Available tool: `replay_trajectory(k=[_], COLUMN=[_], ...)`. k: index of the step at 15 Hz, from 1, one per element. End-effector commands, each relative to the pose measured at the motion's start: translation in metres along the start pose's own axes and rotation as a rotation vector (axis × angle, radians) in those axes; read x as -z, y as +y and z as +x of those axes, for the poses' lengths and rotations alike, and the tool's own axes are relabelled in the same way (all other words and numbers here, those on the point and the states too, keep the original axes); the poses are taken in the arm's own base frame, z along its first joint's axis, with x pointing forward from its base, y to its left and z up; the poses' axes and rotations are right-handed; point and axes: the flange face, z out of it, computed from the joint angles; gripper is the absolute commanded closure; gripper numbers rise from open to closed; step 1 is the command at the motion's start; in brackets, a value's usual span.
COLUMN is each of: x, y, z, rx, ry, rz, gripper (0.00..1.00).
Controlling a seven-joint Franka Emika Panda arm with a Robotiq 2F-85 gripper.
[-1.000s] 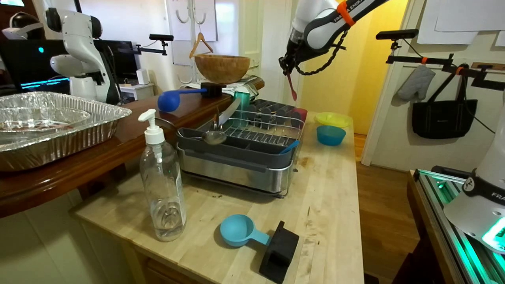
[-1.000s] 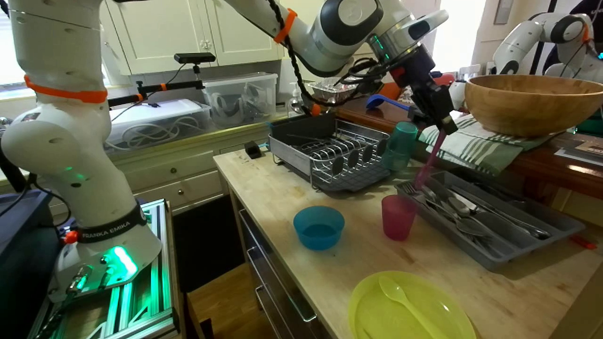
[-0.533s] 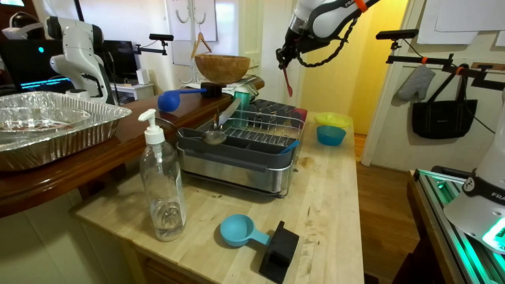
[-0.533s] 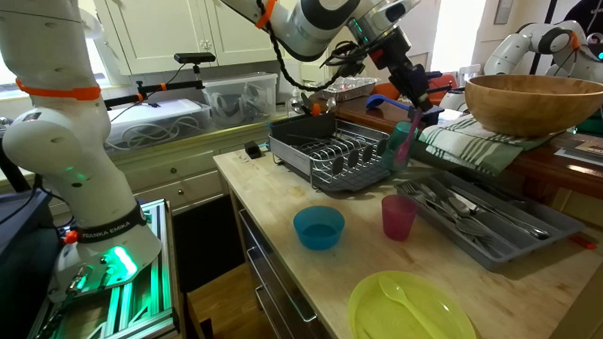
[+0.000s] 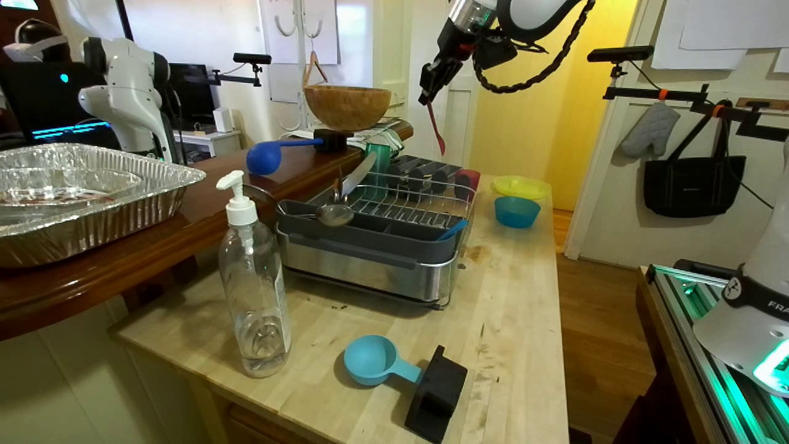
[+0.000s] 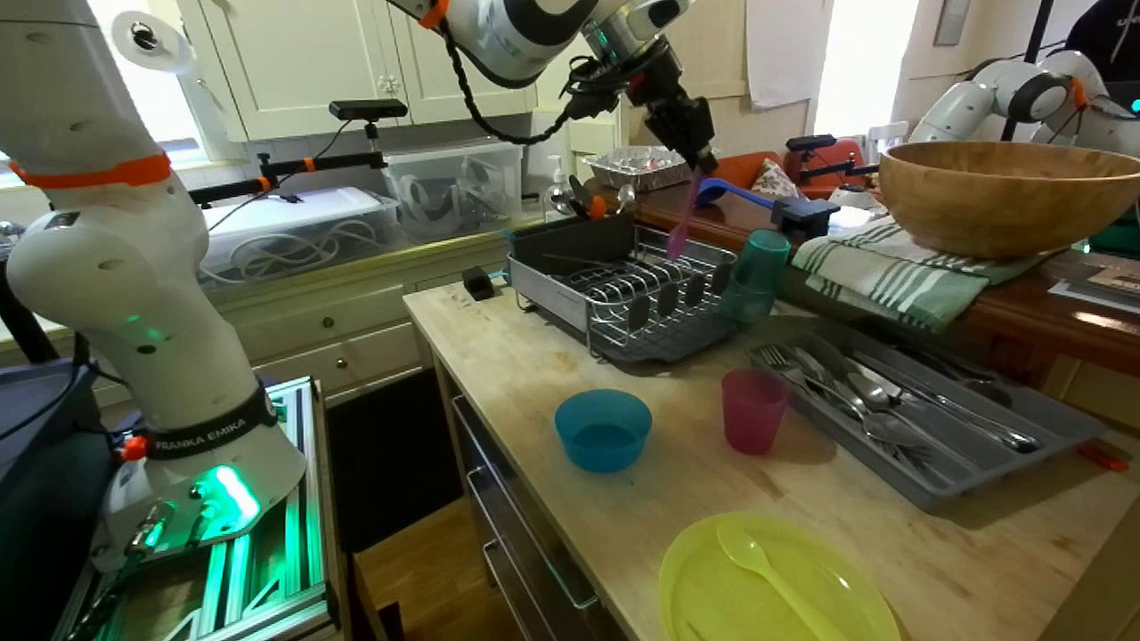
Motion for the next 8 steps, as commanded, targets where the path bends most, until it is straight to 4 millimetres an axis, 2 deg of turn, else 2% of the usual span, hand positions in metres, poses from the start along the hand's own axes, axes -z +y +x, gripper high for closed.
replay_trajectory(k=[1,8], x=[0.021,0.048], y=[-0.043,-0.128], z=[-0.018,-0.031], rx=[0.108,0.308], ry=[0.002,-0.002], rz=[0.116,0.297], gripper=[0.94,0.94])
